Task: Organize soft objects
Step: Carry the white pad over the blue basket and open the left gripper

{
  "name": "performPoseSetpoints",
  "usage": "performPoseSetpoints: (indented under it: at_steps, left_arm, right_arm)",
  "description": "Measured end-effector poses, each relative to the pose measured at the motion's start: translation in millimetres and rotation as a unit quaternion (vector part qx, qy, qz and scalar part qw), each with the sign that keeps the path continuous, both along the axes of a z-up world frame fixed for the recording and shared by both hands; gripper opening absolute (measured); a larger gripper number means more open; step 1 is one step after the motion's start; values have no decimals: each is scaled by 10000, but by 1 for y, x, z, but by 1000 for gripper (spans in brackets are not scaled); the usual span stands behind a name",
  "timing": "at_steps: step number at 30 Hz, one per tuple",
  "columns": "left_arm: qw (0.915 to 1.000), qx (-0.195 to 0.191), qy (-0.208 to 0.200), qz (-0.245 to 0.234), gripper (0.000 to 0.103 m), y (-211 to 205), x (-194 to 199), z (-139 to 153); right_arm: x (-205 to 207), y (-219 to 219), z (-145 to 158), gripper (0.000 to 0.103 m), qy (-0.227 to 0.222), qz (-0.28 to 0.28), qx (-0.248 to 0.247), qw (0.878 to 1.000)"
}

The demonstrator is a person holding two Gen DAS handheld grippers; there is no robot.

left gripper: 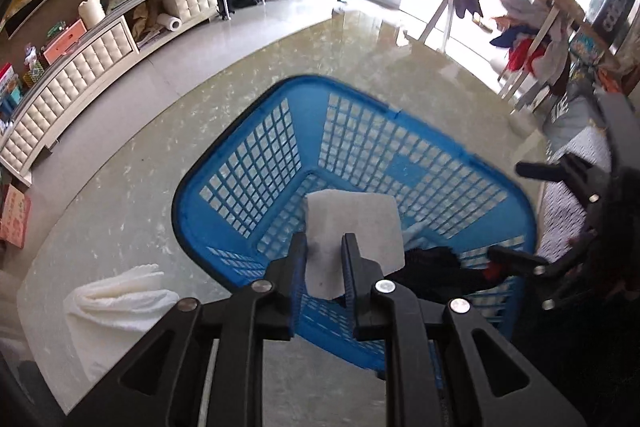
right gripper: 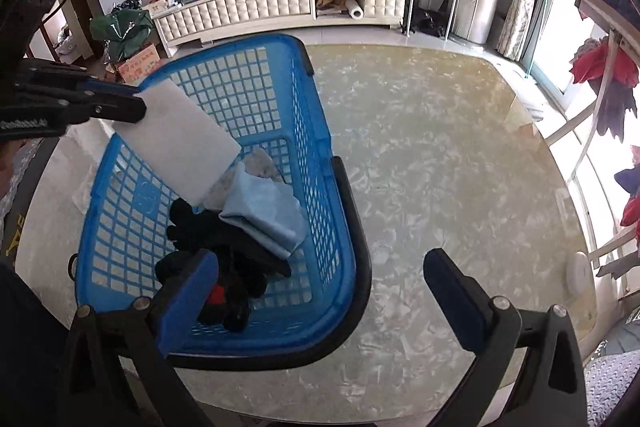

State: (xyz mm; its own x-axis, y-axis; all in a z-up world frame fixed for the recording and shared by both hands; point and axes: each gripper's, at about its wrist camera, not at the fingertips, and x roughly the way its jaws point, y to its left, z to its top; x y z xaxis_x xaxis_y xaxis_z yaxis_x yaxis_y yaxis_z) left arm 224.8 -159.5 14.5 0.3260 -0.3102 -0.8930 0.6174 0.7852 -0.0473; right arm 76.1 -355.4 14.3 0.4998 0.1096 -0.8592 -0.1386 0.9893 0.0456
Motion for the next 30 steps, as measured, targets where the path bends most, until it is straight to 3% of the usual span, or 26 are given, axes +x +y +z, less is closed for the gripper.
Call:
performPoseSetpoints:
  at_steps: [12,20,22,24,28,30]
  left_arm:
    - [9985,519,-20,-149,15,-7,27,-28]
    - [9983,556,3,-163,15,-8,29,-32]
    - [9979,619,-5,-175,19,-9,28,-33]
    - [9977,659,19,-158,31,-9,29,-34]
    - [9978,645,17,-143,38,-7,29,-34]
    - [9973,710,-61,-155,46,-8,28,-33]
  right_arm:
    - [4,-5,0,103,153,-53,41,9999]
    - [5,-6,-3,103,220,-42,55,9997]
    - [6,-6,-3,103,239,-55,61,9997]
    - [6,-6,-3,103,241,-51,71,9997]
    - [7,-6,-3,103,265,-14,81,9996]
    - [7,-6,-3,103,275,-14,85,9996]
